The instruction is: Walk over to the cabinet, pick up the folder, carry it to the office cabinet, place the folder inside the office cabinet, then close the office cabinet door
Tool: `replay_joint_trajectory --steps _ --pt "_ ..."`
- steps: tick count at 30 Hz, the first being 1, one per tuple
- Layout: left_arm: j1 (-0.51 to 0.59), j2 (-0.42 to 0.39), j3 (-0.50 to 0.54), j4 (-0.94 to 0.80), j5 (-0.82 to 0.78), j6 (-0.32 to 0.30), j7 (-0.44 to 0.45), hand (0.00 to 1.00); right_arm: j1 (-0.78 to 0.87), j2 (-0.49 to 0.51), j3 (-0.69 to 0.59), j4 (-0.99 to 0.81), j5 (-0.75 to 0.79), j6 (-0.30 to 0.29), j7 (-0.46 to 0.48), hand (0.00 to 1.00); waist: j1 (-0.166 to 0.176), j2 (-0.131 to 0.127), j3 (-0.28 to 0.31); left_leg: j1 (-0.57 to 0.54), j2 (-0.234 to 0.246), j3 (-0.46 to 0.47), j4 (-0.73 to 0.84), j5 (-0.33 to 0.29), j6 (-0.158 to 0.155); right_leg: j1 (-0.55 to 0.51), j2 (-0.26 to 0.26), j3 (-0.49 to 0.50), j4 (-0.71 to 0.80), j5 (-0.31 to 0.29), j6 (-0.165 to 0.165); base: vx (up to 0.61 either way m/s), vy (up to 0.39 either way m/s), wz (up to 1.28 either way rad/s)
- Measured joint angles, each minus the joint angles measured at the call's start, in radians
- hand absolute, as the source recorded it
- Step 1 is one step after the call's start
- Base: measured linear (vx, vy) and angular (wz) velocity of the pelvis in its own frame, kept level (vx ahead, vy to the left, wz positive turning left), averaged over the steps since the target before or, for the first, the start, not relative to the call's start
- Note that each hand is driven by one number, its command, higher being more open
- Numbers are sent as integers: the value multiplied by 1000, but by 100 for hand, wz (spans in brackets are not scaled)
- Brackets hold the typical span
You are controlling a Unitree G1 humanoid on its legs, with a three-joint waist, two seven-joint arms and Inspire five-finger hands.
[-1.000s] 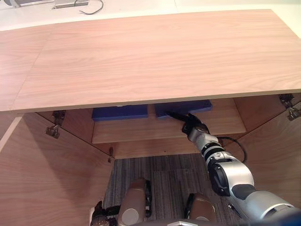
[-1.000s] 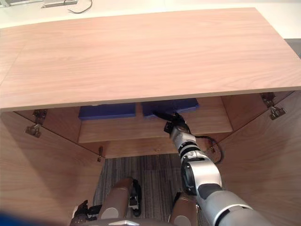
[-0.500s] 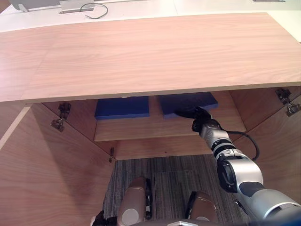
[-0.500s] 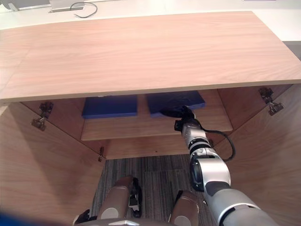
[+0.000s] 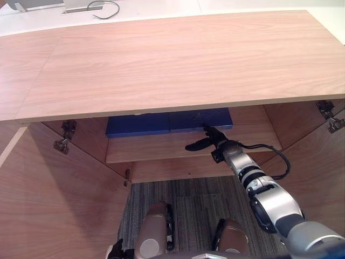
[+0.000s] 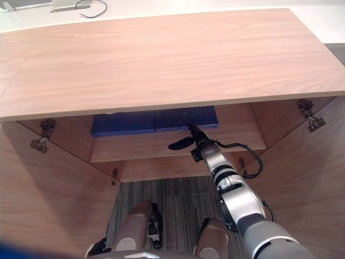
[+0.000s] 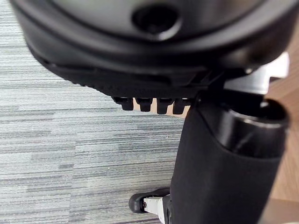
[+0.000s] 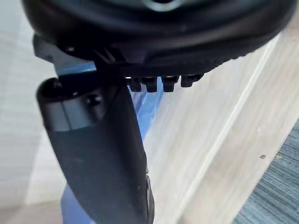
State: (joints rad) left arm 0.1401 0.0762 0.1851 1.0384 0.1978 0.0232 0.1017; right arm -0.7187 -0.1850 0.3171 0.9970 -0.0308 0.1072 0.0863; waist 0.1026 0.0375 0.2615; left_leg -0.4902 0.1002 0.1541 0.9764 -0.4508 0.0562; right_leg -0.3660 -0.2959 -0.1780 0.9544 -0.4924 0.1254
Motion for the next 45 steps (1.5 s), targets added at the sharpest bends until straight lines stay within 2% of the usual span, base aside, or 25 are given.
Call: replay_joint_trajectory --steps 2,6,10,11,15,16,19,22,24,26,28,30,32,35,39,42,43,44,45 --pt "-4 16 -50 4 -8 -2 0 100 31 0 62 0 -10 -6 45 100 0 -1 0 1 -1 1 -3 0 1 0 -1 0 -2 1 1 0 0 0" --pt "0 31 -87 8 -38 -13 -1 100 34 -8 101 1 -72 -22 67 100 1 -9 -6 5 -5 5 -14 3 1 0 -4 3 -10 4 5 0 0 0" --pt "-2 60 -159 19 -40 -16 0 100 78 29 186 3 -413 -56 41 100 2 -24 -16 25 -9 4 -49 14 -15 25 0 -4 -56 23 10 19 3 0" --pt "-7 69 -182 31 -39 -15 1 100 97 53 210 24 -571 -54 10 100 2 -28 -23 40 -12 5 -70 19 -19 42 3 -6 -84 34 12 46 18 -2" --pt "-11 82 -211 45 -30 -12 21 100 110 88 225 72 -792 -37 -7 100 4 -39 -35 72 -24 6 -126 40 -16 82 7 -17 -155 67 20 22 18 2" --pt "-12 83 -213 46 -29 -11 24 100 110 91 228 78 -806 -33 -7 100 5 -40 -35 79 -25 6 -136 43 -15 91 9 -19 -170 73 21 0 0 0" --pt "-10 90 -225 54 -28 6 26 100 131 100 273 87 -876 -19 11 100 17 -51 -39 138 -25 24 -220 75 -8 142 29 -15 -265 118 19 20 3 -16" --pt "-9 102 -252 58 -1 9 28 100 161 103 333 85 -953 -25 38 100 21 -63 -45 219 -19 52 -362 138 -18 215 69 -7 -434 205 12 43 -35 -32" --pt "-9 107 -251 56 13 9 31 100 180 103 336 76 -958 -31 57 100 18 -73 -54 270 -16 69 -473 192 -32 270 98 -6 -577 282 4 47 -68 -29" --pt "-6 116 -242 55 30 10 38 100 189 98 336 28 -954 -39 64 100 11 -96 -80 302 -6 86 -584 253 -46 331 143 -5 -780 395 -10 59 -90 -32" --pt "1 116 -231 56 41 13 41 100 190 85 336 -32 -945 -44 58 100 3 -101 -84 299 11 81 -585 258 -47 365 177 1 -879 452 -22 28 -72 -28" --pt "-3 113 -216 54 45 12 37 100 195 65 333 -72 -894 -51 48 100 4 -102 -86 300 15 20 -561 257 -49 376 196 19 -903 470 -33 3 -73 -30" --pt "3 107 -207 54 50 12 26 100 232 59 316 -102 -796 -71 16 100 4 -95 -96 309 16 -78 -548 240 -78 373 215 55 -903 485 -42 -20 -38 -45" --pt "5 101 -201 54 48 12 20 100 307 91 214 -83 -693 -76 4 100 3 -83 -104 298 21 -148 -531 218 -109 339 239 111 -905 518 -47 -60 5 -58" --pt "13 89 -161 57 44 12 -5 100 464 136 5 -40 -468 -50 -23 100 -11 -71 -108 276 39 -104 -540 215 -111 272 263 192 -911 594 -48 -151 59 -63" --pt "15 90 -122 70 28 12 -23 100 561 134 -110 -58 -358 -42 -67 100 -51 -68 -107 258 36 -26 -540 219 -110 195 269 287 -911 657 -32 -194 76 -95" --pt "18 95 -123 62 29 14 -28 100 595 129 -145 -81 -330 -43 -71 100 -62 -69 -107 259 37 12 -540 224 -101 173 269 300 -917 683 -11 -254 82 -166" --pt "56 100 -131 0 21 34 -57 100 631 108 -190 -123 -309 -46 -71 100 -70 -55 -97 263 52 68 -538 247 -55 159 274 280 -962 767 -18 -295 14 -188" --pt "111 98 -136 -76 -23 30 -68 100 643 81 -232 -145 -304 -42 -70 100 -75 -35 -80 280 92 142 -547 260 -34 150 282 206 -971 796 -39 -267 -37 -177"
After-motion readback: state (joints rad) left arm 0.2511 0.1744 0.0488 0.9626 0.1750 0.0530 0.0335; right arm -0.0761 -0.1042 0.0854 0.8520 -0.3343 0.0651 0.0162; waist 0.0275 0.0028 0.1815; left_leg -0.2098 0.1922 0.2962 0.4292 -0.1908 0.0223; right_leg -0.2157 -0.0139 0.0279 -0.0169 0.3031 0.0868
